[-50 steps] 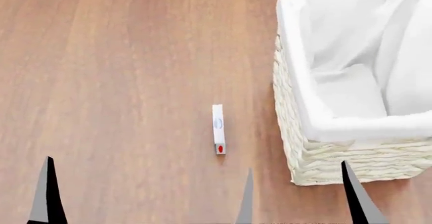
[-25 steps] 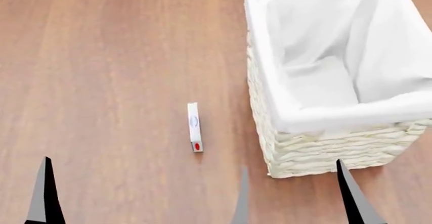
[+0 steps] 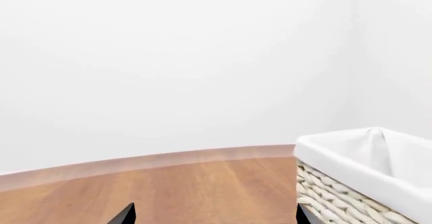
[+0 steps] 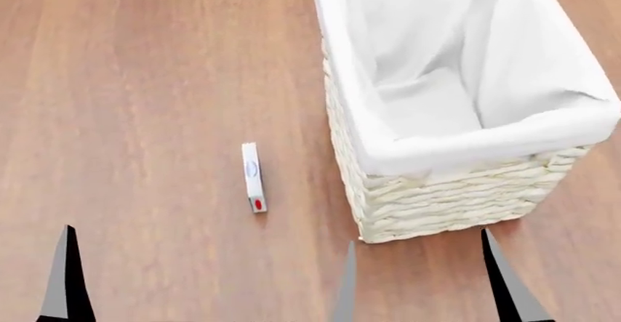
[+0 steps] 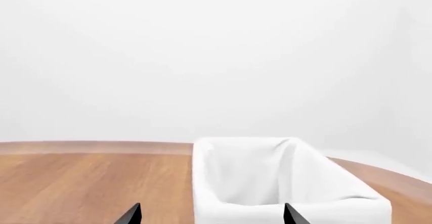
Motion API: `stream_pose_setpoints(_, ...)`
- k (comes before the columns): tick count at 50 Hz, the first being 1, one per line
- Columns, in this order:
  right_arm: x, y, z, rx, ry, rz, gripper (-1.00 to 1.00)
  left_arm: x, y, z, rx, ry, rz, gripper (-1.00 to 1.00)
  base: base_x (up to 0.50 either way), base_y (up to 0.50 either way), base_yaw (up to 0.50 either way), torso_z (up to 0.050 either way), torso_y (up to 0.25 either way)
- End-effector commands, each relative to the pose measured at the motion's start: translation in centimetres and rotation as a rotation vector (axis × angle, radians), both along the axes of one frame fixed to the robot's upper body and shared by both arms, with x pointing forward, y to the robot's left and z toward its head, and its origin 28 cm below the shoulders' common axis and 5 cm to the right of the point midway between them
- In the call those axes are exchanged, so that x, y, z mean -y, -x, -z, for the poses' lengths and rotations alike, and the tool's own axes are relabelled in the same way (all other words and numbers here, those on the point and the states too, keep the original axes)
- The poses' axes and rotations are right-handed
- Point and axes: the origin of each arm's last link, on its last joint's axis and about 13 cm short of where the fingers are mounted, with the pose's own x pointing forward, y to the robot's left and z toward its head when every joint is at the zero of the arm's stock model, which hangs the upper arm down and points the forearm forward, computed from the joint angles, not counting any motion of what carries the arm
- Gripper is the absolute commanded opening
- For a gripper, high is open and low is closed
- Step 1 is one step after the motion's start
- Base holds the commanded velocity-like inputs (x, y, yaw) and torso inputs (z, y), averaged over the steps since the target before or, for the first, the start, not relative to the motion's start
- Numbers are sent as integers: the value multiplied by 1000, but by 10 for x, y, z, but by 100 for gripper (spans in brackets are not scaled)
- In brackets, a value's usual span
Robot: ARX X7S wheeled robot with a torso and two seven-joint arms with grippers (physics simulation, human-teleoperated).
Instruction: Pick up the alphabet soup and the cream cheese box, and put them in the basket.
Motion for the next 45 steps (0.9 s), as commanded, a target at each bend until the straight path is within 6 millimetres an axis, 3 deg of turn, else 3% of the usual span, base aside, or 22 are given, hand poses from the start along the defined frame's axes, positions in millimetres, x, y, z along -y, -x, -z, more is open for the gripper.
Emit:
stream_pose_setpoints(1,0,0,0,-2,4,-1,100,0,0,0,-1,2,0,100,0,0,-203,0,0)
stream_pose_setpoints(45,-1,-4,0,-6,8,-9,100,0,-4,3,-10,3,2,100,0,0,-198,0,0)
